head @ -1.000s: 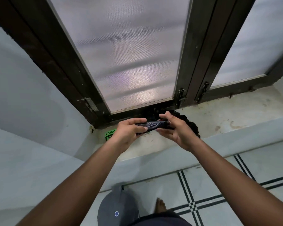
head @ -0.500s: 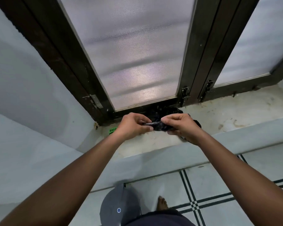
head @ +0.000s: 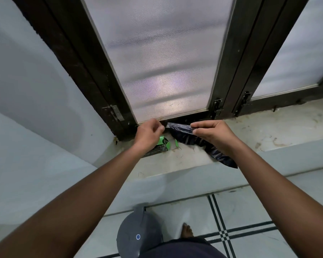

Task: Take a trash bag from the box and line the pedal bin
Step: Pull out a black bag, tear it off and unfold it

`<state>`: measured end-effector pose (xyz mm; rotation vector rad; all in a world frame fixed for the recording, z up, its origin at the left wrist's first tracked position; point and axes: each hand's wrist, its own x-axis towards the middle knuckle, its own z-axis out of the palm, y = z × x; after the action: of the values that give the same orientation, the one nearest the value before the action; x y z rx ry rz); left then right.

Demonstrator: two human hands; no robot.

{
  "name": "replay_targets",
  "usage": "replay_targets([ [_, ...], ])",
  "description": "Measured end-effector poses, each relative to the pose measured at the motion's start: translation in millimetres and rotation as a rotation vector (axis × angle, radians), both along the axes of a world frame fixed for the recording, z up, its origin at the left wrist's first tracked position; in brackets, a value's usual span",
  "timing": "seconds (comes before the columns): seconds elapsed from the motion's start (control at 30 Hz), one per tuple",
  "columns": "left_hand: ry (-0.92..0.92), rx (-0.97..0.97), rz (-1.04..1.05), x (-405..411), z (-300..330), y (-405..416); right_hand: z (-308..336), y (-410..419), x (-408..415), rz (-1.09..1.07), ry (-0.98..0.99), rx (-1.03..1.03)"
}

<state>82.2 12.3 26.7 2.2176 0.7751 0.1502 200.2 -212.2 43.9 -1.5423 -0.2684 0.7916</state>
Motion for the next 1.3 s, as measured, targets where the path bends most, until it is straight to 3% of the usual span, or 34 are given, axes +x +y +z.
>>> replay_targets([
  [0.07,0.168,0.220,-0.229,-3.4,-6.1,1.7,-3.2,-0.9,1.3,-0.037,0.016,-0.029],
  [0.13,0.319,0.304,-0.323,-1.5,-4.2,-2.5,-6.8,1.6,-0.6,-0.079,0.028,-0.053],
  [0.33,0.374,0.228,-0.171,14.1,5.0,-9.7,-16.5,13.5,-19.3,-0.241,0.097,-0.119],
  [0.47,0.406,0.302,-0.205,15.1,5.0,-9.6,-22.4,18.7,-29.5,-0.303,0.193,-0.067],
  [0.57,0.324,0.400,-0.182,11.1,5.8,-7.5,-22.6,23.1,-33.4,-0.331,0.211,-0.045],
  [0.73,-0.068,0.123,-0.081,-17.6,9.2,1.5,-10.9,35.0,-42.4,-0.346,0.145,-0.047],
  [0.83,-0.181,0.012,-0.036,-37.6,20.4,6.2,2.1,44.0,-52.8,-0.331,0.105,-0.051],
  [1.07,-0.182,-0.125,0.043,-66.1,32.0,18.9,48.7,55.8,-66.6,-0.258,-0.106,-0.128],
  [1.3,-0.245,-0.297,0.036,-73.3,27.3,10.8,97.6,59.4,-95.1,-0.028,-0.618,-0.456],
])
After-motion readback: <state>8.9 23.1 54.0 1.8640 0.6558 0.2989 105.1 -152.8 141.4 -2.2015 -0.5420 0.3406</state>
